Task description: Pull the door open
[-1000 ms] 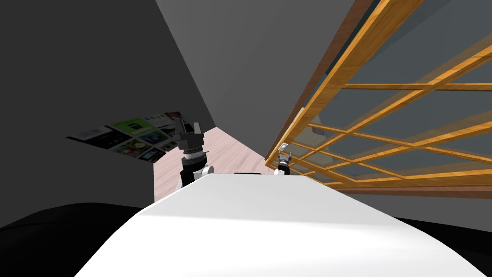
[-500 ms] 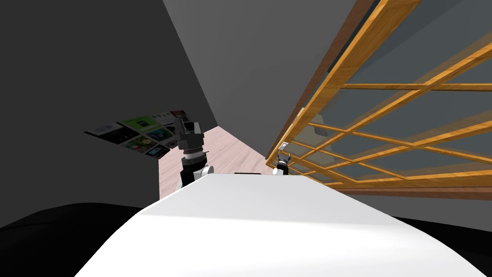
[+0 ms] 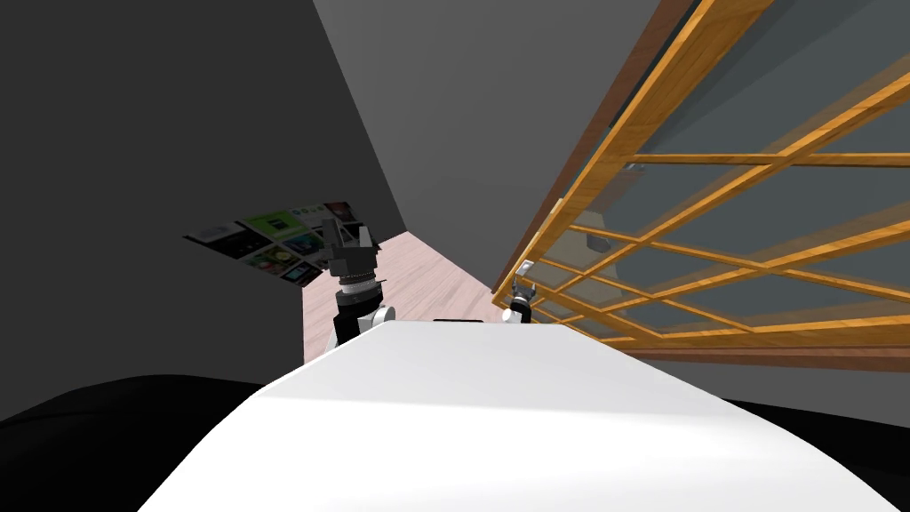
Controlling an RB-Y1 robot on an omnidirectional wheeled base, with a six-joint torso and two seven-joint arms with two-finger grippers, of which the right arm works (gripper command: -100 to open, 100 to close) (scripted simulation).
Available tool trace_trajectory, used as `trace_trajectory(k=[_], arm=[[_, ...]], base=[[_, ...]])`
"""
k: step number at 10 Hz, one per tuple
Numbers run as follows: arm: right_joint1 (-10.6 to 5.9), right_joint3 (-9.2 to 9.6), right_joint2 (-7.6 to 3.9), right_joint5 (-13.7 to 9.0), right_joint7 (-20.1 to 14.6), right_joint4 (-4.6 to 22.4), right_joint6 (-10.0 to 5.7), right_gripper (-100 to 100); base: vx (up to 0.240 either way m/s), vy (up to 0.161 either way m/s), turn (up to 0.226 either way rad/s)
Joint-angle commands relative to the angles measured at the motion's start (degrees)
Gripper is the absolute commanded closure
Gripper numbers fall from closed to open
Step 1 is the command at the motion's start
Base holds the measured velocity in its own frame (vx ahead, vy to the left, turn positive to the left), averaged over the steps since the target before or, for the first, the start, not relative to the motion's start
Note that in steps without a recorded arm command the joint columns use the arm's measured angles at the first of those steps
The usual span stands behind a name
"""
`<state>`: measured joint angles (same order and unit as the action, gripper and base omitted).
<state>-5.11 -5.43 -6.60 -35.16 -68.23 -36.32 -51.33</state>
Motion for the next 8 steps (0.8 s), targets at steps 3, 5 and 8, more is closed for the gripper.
trace_trajectory(k=[3, 5, 8], arm=[[-0.30, 0.15, 0.29, -1.0, -2.2, 0.1, 0.05, -100], [0.90, 0.48, -1.93, -1.1, -5.2, 0.6, -0.20, -100], [2.64, 0.93, -5.15, -1.1, -9.2, 1.3, -0.58, -100]], base=[[-0.046, -0.001, 0.029], [0.172, 0.013, 0.028], [0.191, -0.009, 0.034]])
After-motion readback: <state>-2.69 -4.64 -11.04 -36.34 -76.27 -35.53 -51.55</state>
